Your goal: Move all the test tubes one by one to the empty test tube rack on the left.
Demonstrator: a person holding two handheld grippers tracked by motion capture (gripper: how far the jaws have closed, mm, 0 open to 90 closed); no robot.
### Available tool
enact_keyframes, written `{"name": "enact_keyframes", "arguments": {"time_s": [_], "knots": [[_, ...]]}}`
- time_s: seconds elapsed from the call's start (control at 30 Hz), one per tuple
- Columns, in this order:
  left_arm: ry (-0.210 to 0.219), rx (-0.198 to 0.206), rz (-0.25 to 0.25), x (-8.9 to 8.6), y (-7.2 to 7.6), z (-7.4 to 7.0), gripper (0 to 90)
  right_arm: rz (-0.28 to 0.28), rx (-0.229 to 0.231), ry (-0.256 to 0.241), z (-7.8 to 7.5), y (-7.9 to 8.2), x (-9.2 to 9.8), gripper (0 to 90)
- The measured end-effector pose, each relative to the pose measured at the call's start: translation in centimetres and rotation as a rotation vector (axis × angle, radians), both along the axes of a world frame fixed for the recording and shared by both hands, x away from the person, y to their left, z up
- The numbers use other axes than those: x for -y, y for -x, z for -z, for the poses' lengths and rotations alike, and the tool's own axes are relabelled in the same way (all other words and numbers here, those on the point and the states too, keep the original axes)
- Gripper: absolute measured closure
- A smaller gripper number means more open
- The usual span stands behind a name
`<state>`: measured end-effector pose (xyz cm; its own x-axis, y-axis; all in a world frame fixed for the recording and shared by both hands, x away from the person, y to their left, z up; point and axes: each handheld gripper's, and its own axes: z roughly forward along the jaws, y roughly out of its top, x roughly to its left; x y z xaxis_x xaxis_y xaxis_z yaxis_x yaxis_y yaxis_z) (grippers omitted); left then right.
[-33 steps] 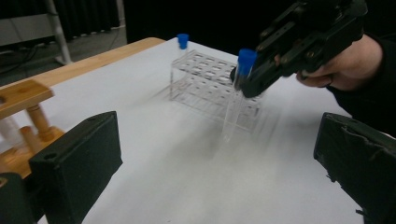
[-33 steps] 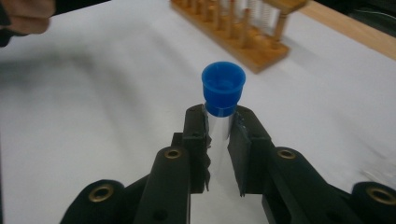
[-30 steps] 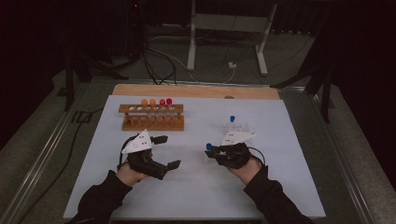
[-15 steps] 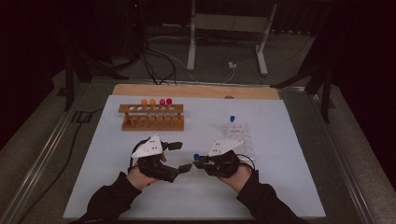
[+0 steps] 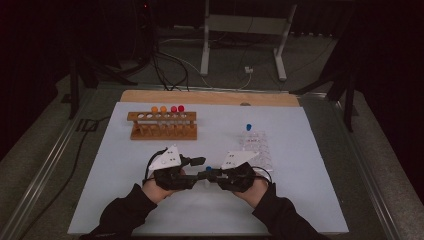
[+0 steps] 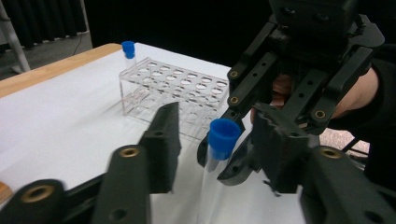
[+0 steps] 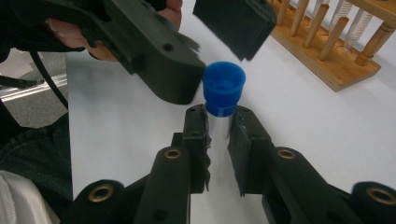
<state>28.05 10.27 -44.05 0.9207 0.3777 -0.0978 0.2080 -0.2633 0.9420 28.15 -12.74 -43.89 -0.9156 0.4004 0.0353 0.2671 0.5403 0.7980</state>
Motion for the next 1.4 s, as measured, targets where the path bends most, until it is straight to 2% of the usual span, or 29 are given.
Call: {"name": "enact_keyframes", "arguments": {"time_s": [0.2,0.4,0.67,0.8,0.9,0.97,1.1,1.23,1.3,1.4], "knots": [[-0.007,0.001,0.009,0.6,-0.2,0.1,66.2,0.001,0.001,-0.003,-0.1,0.0,0.0,76.6],[-0.019,0.003,0.015,1.0,-0.3,0.2,74.0,0.005,0.004,-0.004,-0.1,0.0,0.1,76.6],[-0.013,0.006,0.014,0.9,-0.4,-0.1,77.0,0.008,-0.003,-0.023,-0.2,-0.1,0.3,75.6],[-0.022,0.021,-0.009,0.4,-0.5,-0.5,77.2,0.019,0.005,-0.052,-0.3,-0.1,0.6,70.8],[-0.028,0.028,-0.027,-0.2,-0.6,-0.8,77.3,0.033,0.012,-0.079,-0.5,-0.2,1.0,61.9],[-0.035,0.035,-0.051,-0.9,-0.8,-1.1,77.3,0.049,0.025,-0.093,-0.7,-0.3,1.3,51.6],[-0.043,0.053,-0.1,-2.5,-1.3,-1.9,77.3,0.046,0.026,-0.125,-0.9,-0.2,1.5,33.4],[-0.052,0.079,-0.174,-4.7,-2.1,-3.2,77.3,0.068,0.034,-0.144,-1.0,-0.1,1.4,15.4],[-0.051,0.091,-0.217,-6.0,-2.6,-3.8,77.3,0.079,0.025,-0.164,-1.0,-0.2,1.5,13.0],[-0.05,0.106,-0.278,-7.9,-3.3,-4.8,77.3,0.082,0.01,-0.186,-1.1,-0.4,1.7,2.7]]}}
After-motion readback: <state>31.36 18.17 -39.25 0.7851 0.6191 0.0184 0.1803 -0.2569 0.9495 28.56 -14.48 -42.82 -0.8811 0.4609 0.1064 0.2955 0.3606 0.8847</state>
